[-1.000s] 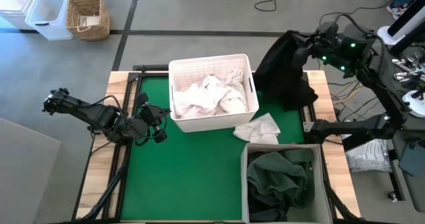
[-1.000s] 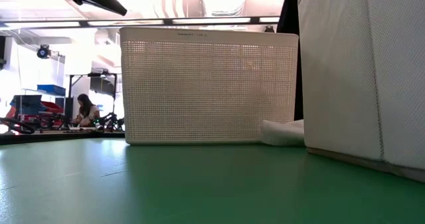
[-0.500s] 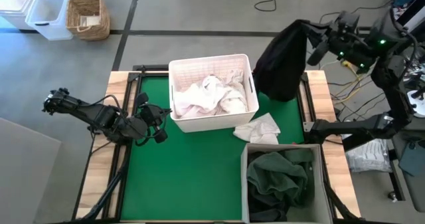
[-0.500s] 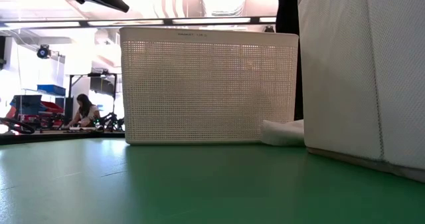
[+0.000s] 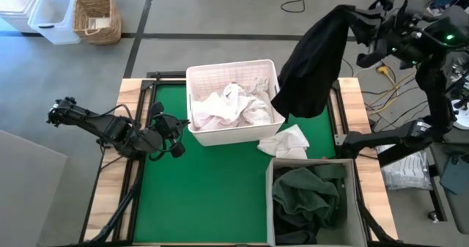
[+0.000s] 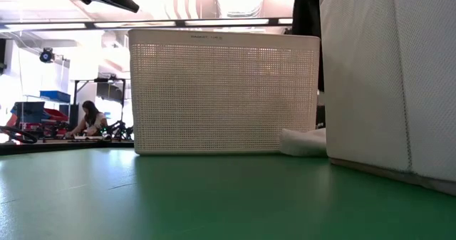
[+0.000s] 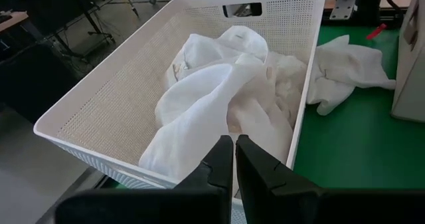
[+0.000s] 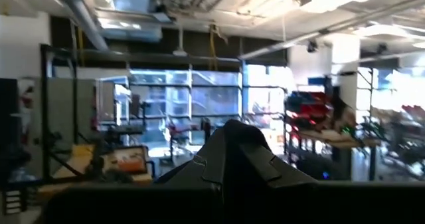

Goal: Pick and place trash into bin
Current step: Put the black cloth into the white fabric storage bin

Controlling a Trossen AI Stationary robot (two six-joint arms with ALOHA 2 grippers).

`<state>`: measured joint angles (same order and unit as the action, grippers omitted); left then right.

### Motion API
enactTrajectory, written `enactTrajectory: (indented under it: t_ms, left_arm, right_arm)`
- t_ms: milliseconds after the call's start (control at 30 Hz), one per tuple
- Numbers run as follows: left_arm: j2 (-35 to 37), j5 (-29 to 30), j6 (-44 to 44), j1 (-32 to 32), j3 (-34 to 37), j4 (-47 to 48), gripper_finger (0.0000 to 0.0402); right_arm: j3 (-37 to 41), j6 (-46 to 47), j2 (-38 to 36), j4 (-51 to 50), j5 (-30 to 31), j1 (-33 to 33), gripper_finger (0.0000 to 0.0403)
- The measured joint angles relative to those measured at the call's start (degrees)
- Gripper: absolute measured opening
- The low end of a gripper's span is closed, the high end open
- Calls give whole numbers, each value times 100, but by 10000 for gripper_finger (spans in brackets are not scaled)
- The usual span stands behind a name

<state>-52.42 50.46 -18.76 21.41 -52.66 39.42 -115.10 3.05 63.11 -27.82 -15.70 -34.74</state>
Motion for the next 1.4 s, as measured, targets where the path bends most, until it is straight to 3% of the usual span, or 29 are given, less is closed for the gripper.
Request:
enactTrajectory:
  t_ms: [433,600,800,1033,1233,1400]
  left_arm:
    - [0,0,-33,0,0,-90,1]
    - [0,0,-106,0,0,-90,1]
    - [0,0,-190,-2,0,-92,1]
    - [0,0,-192,0,0,-90,1]
    - [0,0,-235,0,0,-90,1]
    - [0,0,-301,0,0,-90,1]
  right_arm:
    - [-911,973,604,969,-1603,0,12]
    - [-1148,1426,780,1627,-1893,0,12]
    - [-1181,2709,1058,3198,-2516,0,12]
    - [-1205,4088,1302,4082,-2498,33,12]
    - [-1205,4245,1485,4079,-2745,809,12]
    - [-1203,4080,1643,4072,-2875,1887,12]
